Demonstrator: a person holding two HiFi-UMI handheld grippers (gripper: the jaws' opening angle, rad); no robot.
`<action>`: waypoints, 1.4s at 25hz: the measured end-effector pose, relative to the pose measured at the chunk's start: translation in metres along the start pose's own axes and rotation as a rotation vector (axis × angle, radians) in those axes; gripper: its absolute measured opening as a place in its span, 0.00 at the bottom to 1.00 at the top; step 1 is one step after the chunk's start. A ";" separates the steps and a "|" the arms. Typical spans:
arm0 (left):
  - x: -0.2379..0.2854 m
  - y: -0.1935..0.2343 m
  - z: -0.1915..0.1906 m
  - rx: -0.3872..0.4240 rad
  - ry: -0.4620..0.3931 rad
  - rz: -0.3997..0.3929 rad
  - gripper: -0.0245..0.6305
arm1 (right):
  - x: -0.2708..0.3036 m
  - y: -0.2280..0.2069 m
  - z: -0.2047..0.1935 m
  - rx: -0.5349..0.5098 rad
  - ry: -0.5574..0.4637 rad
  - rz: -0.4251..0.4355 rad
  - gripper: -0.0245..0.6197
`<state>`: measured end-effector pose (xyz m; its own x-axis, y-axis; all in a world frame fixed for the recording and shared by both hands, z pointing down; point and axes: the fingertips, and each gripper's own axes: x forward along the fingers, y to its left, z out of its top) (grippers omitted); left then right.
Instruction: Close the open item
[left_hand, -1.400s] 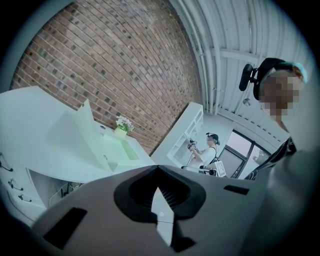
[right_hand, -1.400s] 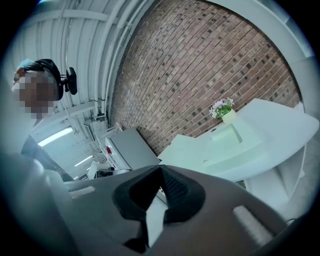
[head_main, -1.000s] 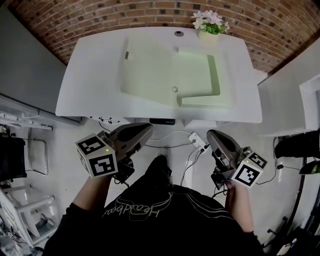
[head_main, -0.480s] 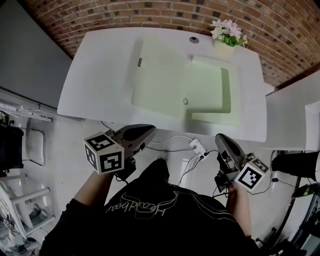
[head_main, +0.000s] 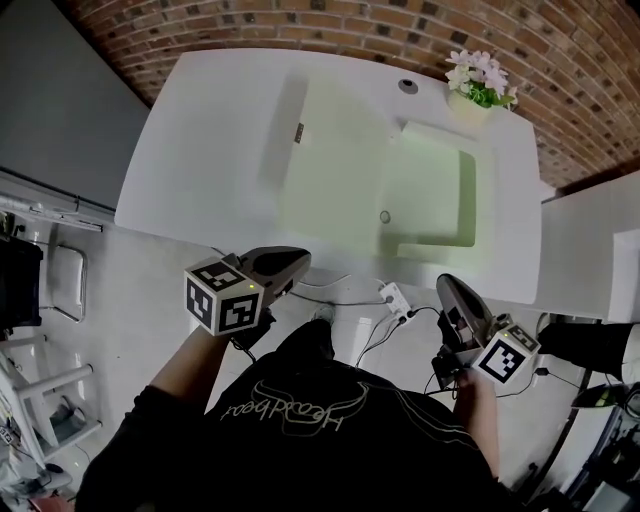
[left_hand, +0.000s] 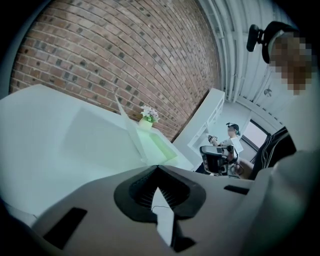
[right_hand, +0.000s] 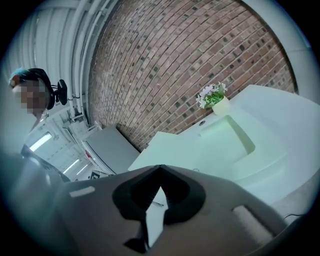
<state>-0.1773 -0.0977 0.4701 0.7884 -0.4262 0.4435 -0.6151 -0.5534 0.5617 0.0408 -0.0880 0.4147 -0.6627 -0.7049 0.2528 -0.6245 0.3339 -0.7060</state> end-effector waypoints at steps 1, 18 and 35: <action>0.001 0.005 -0.001 -0.005 0.007 0.001 0.04 | 0.001 0.001 0.003 -0.002 -0.005 -0.003 0.04; 0.020 0.058 0.045 -0.077 -0.046 -0.047 0.04 | 0.006 -0.004 0.022 0.024 -0.097 -0.038 0.04; 0.048 0.029 0.091 0.007 -0.071 -0.122 0.04 | -0.030 -0.014 0.027 0.022 -0.140 -0.101 0.04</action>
<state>-0.1563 -0.1994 0.4437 0.8558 -0.4050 0.3217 -0.5150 -0.6089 0.6033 0.0807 -0.0886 0.3988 -0.5320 -0.8151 0.2293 -0.6747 0.2444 -0.6965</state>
